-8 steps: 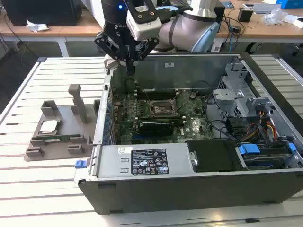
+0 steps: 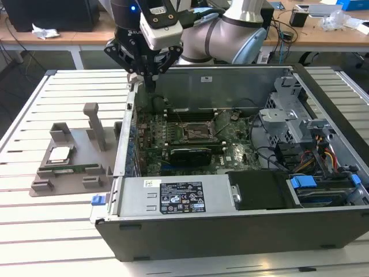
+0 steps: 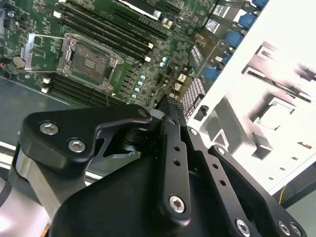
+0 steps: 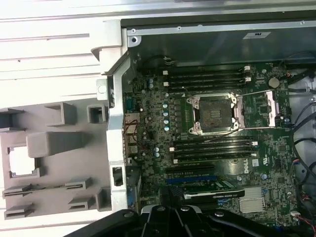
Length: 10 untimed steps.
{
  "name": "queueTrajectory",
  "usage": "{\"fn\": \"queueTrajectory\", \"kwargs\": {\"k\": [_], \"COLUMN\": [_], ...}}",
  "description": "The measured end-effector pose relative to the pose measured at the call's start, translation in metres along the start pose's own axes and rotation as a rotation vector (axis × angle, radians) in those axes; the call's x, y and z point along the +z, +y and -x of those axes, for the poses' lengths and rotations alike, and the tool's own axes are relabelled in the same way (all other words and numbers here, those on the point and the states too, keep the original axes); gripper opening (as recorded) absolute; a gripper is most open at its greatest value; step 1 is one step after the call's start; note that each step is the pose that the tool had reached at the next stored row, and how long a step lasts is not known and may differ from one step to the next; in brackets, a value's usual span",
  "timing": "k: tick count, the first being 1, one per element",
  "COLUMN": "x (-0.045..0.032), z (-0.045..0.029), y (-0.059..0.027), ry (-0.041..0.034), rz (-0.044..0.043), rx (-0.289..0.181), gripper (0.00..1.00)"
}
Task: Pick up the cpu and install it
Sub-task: 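Reach for the cpu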
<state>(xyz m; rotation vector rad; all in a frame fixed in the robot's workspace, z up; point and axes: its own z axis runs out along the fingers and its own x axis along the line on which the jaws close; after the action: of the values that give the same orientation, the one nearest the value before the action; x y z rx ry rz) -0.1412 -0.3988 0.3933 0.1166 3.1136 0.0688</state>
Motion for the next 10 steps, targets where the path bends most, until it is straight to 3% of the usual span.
{"fn": "queueTrajectory", "kwargs": {"k": [10], "x": [-0.0006], "z": [-0.0227], "y": [-0.0017], "ry": [0.0001], "rz": [0.0], "rx": [0.0], "gripper": [0.11]}}
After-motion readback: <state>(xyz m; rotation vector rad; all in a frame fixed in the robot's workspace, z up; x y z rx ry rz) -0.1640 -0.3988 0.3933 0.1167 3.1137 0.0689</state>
